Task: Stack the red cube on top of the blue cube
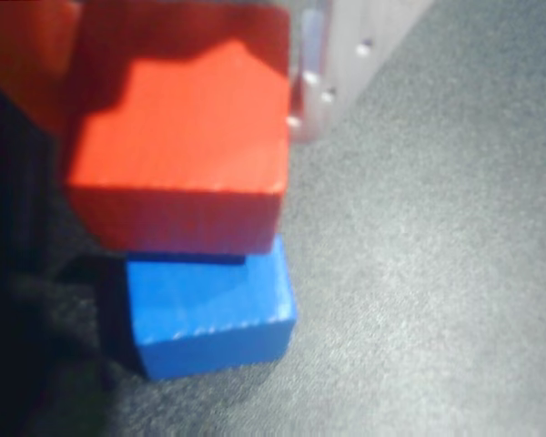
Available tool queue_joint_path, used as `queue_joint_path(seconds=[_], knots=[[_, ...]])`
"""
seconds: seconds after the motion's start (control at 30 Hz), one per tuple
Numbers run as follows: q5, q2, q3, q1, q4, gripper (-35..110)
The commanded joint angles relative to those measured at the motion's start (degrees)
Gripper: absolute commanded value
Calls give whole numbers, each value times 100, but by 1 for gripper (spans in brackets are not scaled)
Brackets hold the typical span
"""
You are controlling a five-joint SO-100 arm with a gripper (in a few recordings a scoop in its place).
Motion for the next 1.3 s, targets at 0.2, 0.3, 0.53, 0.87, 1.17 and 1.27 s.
queue_joint_path(seconds=[0.2, 0.3, 0.53, 0.87, 1.17, 1.27], knots=[[-70, -105, -272, -18, -141, 0], [-70, -97, -211, -35, -132, 0], [18, -114, -167, -132, -97, 0], [9, -448, -492, -202, -149, 0], [26, -501, -501, -193, -185, 0], [26, -501, -501, -167, -202, 0]])
